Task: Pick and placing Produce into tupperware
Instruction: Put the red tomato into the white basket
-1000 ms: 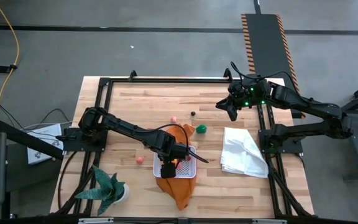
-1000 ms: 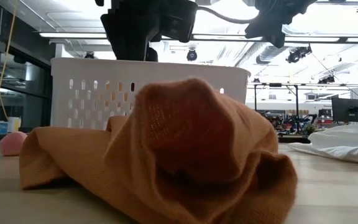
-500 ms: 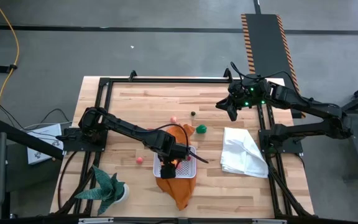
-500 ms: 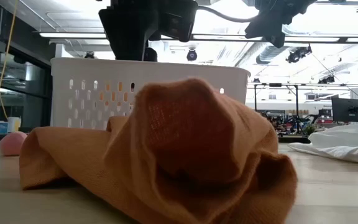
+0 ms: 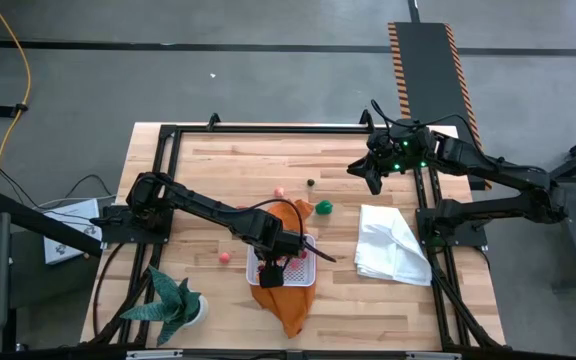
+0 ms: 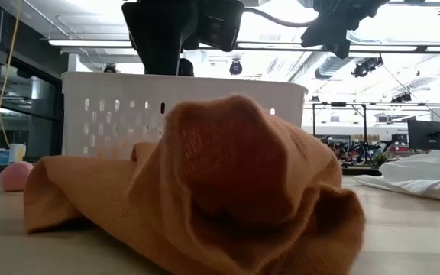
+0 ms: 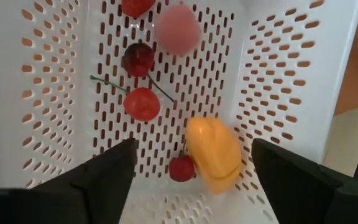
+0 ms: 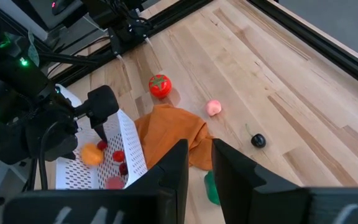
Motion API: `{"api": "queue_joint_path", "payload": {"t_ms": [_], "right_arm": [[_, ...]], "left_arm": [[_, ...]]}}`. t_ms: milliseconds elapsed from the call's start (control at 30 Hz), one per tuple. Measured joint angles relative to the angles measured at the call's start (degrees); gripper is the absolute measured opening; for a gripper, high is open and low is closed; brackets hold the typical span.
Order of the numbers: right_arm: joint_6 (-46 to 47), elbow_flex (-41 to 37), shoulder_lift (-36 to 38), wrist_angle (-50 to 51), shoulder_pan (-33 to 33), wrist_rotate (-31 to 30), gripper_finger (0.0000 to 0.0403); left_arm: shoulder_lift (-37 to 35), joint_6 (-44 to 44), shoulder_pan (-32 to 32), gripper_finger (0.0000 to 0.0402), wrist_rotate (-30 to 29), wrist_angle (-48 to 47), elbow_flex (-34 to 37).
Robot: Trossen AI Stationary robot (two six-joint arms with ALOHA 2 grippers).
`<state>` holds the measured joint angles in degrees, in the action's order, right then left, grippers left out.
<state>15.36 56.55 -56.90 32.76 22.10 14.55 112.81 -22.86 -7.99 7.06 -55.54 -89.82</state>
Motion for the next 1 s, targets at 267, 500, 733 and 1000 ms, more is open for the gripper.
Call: {"api": "queue_joint_path", "payload": {"t_ms": [267,500,733,1000], "right_arm": [[-0.4,0.0,0.0,0.0,0.0,0.0,0.0062],[-0.4,0.0,0.0,0.0,0.0,0.0,0.0062],[-0.4,0.0,0.0,0.0,0.0,0.0,0.0062],[-0.4,0.0,0.0,0.0,0.0,0.0,0.0062]], "left_arm": [[0.0,-0.3,0.0,0.0290,0.0,-0.1,0.0],[-0.1,-0.1,0.1,0.0231,0.2,-2.7,-2.1],[-0.1,1.4,0.2,0.0143,-3.1,-9.0,-9.0],[-0.2,1.5,0.5,0.0041,-8.1,-20.2,-19.2]]}}
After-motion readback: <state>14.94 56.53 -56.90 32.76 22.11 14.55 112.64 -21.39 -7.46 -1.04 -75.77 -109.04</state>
